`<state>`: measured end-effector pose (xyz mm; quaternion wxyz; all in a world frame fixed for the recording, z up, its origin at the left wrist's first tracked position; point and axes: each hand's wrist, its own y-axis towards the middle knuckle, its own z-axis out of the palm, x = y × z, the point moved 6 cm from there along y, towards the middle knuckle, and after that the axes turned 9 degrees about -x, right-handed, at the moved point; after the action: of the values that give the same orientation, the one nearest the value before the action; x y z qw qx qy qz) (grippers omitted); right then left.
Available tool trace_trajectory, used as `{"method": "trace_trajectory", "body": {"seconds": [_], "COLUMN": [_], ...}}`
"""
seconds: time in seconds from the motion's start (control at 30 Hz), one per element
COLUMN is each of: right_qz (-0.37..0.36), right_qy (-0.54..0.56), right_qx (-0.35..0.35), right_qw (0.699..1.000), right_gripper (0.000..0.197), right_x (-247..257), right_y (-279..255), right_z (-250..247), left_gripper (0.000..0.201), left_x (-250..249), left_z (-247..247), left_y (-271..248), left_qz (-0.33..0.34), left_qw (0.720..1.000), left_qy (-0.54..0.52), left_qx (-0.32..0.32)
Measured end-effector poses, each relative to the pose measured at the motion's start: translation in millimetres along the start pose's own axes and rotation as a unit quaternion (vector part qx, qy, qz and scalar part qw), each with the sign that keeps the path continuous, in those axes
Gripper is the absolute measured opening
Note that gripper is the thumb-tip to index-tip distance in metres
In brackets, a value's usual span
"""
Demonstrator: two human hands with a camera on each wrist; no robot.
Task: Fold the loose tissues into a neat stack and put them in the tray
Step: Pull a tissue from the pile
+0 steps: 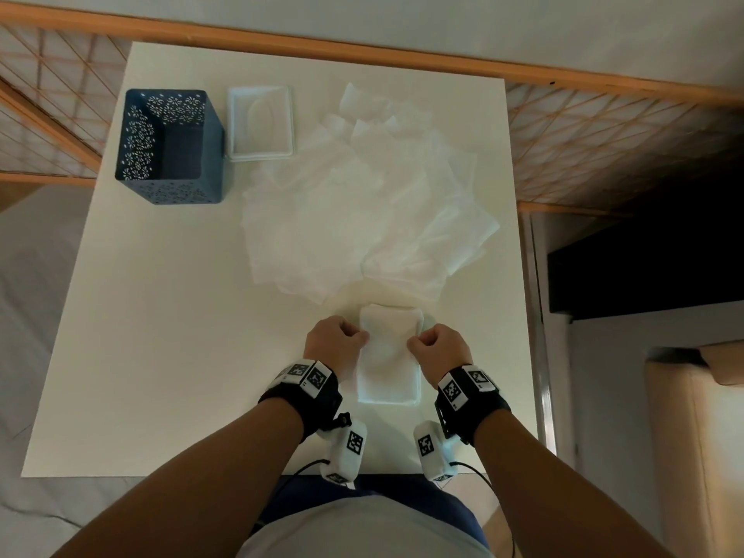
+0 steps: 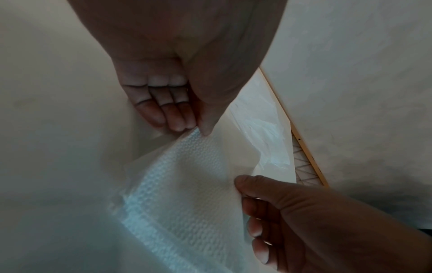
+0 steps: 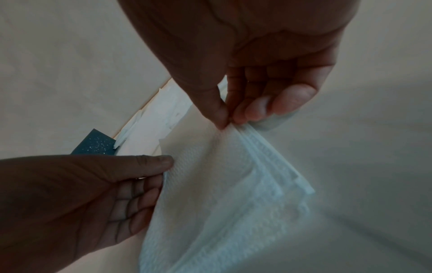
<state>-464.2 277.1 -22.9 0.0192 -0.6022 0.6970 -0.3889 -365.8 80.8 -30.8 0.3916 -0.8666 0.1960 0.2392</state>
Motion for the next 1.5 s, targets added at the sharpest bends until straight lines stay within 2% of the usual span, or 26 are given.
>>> {"method": "trace_trajectory", "body": {"seconds": [0.2,0.33,0.4,0.47,0.63,0.7,0.83,0.9,0.97,1.03,1.13,1.2,1.33,1.5], "right_qz": [-0.036,-0.132,-0.189,-0.217,-0.194,-0.168,-0.117,-0.101,-0.1,-0.128,-0.148,-0.145,-0.153,-0.153], "right_qy": [-0.001,-0.031,-0.062,-0.078,-0.101,-0.099,-0.128,-0.118,-0.089,-0.098,-0.077,-0.05,0.012,0.122], "right_qx": [-0.019,-0.031,-0.017,0.002,0.012,0.004,-0.007,-0.006,-0.001,0.011,0.006,-0.005,-0.017,-0.012], "right_qw": [0.999,0.99,0.98,0.973,0.976,0.981,0.985,0.988,0.991,0.987,0.986,0.988,0.988,0.981], "right_gripper": [0.02,0.016,0.013,0.015,0.039,0.046,0.07,0.065,0.047,0.025,0.014,0.013,0.029,0.025], "right_x": [28,87,122,154,203,209,209,208,207,209,208,207,207,213], "right_y": [2,16,26,38,65,72,76,78,78,75,73,72,61,40], "right_z": [-24,-33,-23,-8,23,33,49,55,57,59,57,51,28,-6], "left_gripper": [0.021,0.016,0.014,0.014,0.011,0.01,0.012,0.013,0.012,0.012,0.011,0.011,0.011,0.012], "left_x": [-5,-8,-5,-1,14,19,25,25,22,19,16,15,7,-20], "left_z": [-13,-34,-45,-51,-58,-60,-71,-78,-84,-89,-95,-98,-104,-110], "left_y": [-2,-7,-12,-15,-17,-17,-10,-4,2,9,15,17,16,6], "left_qz": [-0.001,0.034,0.048,0.071,0.1,0.101,0.098,0.096,0.093,0.092,0.085,0.084,0.091,0.107], "left_qw": [1.0,0.999,0.998,0.997,0.995,0.995,0.995,0.995,0.996,0.996,0.996,0.996,0.995,0.988], "left_qy": [-0.02,-0.019,-0.023,-0.021,-0.004,0.003,0.009,0.008,0.003,-0.002,-0.01,-0.017,-0.032,-0.071], "left_qx": [-0.012,-0.02,-0.024,-0.022,0.015,0.025,0.018,0.008,0.002,-0.005,-0.013,-0.017,-0.035,-0.084]}}
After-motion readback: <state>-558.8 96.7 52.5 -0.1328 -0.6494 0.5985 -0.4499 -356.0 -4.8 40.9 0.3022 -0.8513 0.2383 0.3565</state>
